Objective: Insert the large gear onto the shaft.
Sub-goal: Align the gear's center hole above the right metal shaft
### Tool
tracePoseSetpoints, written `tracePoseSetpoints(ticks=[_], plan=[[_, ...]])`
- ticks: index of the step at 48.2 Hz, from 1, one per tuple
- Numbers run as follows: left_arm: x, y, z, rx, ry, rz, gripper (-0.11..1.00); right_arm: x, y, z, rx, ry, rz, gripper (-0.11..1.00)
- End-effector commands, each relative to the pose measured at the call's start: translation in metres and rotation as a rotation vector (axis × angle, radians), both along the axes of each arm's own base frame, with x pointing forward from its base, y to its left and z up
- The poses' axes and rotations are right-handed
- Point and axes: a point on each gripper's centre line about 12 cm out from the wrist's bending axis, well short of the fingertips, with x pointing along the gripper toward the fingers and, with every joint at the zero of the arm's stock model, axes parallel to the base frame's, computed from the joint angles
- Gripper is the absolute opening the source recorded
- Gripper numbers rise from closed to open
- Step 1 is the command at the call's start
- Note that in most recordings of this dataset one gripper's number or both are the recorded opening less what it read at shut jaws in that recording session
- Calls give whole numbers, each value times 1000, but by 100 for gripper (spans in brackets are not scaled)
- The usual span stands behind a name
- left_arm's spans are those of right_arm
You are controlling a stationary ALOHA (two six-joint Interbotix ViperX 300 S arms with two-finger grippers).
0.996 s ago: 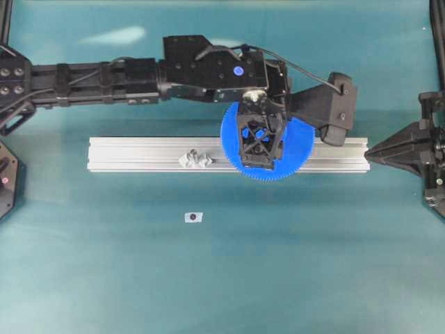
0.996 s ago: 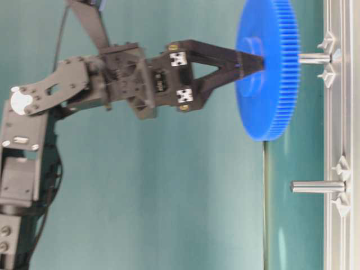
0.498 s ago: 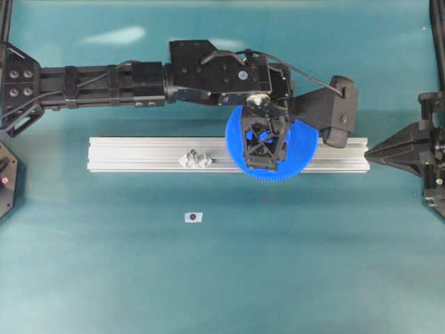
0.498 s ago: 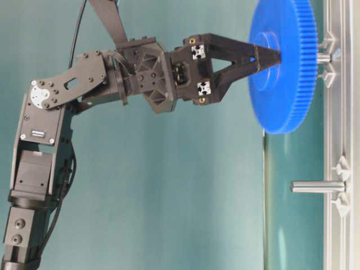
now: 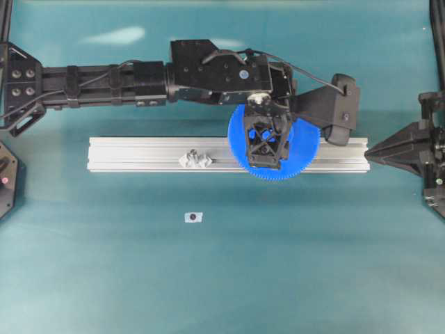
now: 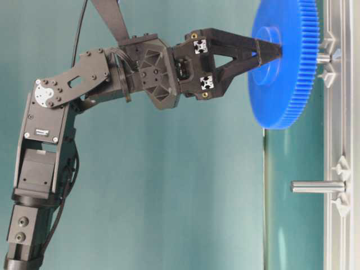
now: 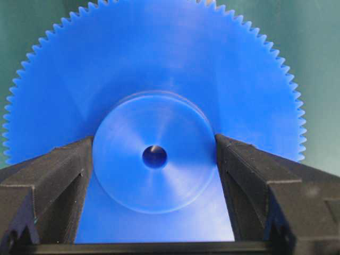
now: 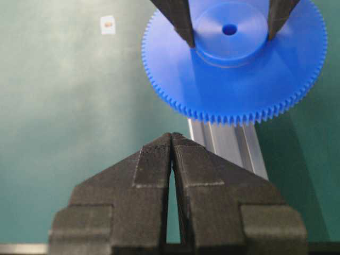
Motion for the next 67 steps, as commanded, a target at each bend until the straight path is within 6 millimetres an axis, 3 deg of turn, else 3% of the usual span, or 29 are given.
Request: tracePoseSetpoints(ticks=[1, 18, 67], plan=[[2, 6, 23, 12, -59, 6, 76, 2, -1, 4, 10, -11, -12, 9], [0, 19, 20, 10, -50, 32, 76, 2, -1, 4, 10, -11, -12, 9], [2, 13, 24, -4, -66, 56, 79, 2, -1, 6, 13, -19, -15, 9]])
